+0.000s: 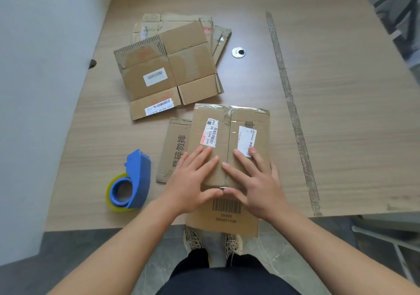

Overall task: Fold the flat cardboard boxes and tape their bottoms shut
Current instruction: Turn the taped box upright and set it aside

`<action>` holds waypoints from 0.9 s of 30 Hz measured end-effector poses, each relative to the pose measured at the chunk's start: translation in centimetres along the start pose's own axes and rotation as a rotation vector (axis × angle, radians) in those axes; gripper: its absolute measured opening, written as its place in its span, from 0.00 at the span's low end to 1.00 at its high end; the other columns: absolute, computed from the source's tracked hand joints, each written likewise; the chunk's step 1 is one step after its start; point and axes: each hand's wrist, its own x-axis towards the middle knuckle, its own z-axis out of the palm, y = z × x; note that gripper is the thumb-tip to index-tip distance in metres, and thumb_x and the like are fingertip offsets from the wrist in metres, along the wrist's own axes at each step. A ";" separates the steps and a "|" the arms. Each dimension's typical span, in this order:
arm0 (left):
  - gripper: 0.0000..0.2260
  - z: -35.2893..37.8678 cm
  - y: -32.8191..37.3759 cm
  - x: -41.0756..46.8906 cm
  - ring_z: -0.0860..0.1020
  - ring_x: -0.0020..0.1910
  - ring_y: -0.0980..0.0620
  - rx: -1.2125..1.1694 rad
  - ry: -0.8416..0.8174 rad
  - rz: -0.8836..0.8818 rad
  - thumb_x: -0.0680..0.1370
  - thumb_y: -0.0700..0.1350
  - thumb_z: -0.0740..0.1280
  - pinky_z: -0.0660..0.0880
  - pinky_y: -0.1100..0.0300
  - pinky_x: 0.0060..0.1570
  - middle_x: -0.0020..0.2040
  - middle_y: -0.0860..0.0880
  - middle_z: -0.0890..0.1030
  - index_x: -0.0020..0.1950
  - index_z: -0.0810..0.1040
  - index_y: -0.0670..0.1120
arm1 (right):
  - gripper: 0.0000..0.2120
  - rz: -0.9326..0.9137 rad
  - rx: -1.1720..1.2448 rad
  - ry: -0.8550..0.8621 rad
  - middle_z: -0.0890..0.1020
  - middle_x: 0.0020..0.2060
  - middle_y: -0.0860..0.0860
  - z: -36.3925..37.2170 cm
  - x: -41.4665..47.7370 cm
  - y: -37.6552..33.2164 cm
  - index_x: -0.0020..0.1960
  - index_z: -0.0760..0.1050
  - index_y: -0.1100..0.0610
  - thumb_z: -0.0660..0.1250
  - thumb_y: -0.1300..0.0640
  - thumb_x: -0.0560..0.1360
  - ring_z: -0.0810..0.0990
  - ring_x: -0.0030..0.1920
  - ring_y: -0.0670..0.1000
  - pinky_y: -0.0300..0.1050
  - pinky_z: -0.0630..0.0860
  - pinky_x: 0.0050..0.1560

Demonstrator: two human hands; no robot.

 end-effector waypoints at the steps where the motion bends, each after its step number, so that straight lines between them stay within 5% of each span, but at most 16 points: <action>1: 0.37 0.5 0.0 -0.1 0.47 0.80 0.51 0.019 0.011 0.004 0.74 0.64 0.68 0.48 0.43 0.77 0.79 0.51 0.52 0.78 0.62 0.50 | 0.28 -0.005 -0.019 0.041 0.67 0.76 0.47 0.2 0.1 0.0 0.71 0.71 0.37 0.54 0.30 0.74 0.62 0.76 0.58 0.76 0.66 0.62; 5: 0.32 1.6 0.2 0.1 0.57 0.77 0.41 -0.005 0.138 0.001 0.73 0.54 0.74 0.54 0.38 0.73 0.76 0.46 0.63 0.74 0.70 0.45 | 0.25 -0.040 -0.071 0.131 0.71 0.73 0.47 1.1 0.4 0.5 0.69 0.74 0.39 0.53 0.33 0.77 0.66 0.74 0.58 0.76 0.68 0.59; 13: 0.29 1.1 -0.2 0.8 0.40 0.78 0.53 -0.081 -0.028 -0.020 0.80 0.53 0.64 0.36 0.52 0.76 0.78 0.54 0.48 0.76 0.54 0.52 | 0.23 -0.083 0.120 0.056 0.62 0.77 0.42 0.3 1.5 2.9 0.71 0.69 0.36 0.62 0.37 0.77 0.54 0.79 0.54 0.75 0.56 0.67; 20: 0.24 -0.9 -1.2 0.3 0.48 0.78 0.48 -0.037 -0.069 0.081 0.81 0.44 0.65 0.48 0.49 0.78 0.78 0.50 0.53 0.76 0.63 0.47 | 0.25 -0.212 0.192 -0.076 0.51 0.77 0.37 -0.4 1.7 6.1 0.75 0.62 0.39 0.62 0.43 0.80 0.44 0.80 0.48 0.66 0.51 0.75; 24: 0.30 -0.7 -0.8 -0.5 0.53 0.77 0.58 -0.224 0.087 -0.196 0.78 0.47 0.70 0.56 0.59 0.76 0.79 0.55 0.51 0.77 0.63 0.47 | 0.32 -0.079 0.431 0.029 0.47 0.79 0.42 -0.4 1.1 5.8 0.76 0.58 0.42 0.69 0.46 0.77 0.41 0.79 0.45 0.52 0.47 0.79; 27: 0.35 0.6 0.3 -1.2 0.68 0.65 0.74 -0.604 0.213 -0.468 0.76 0.45 0.73 0.66 0.75 0.62 0.75 0.56 0.65 0.79 0.60 0.47 | 0.41 0.279 0.718 0.198 0.48 0.79 0.41 0.3 -0.5 5.0 0.79 0.53 0.40 0.72 0.45 0.74 0.46 0.78 0.41 0.42 0.48 0.76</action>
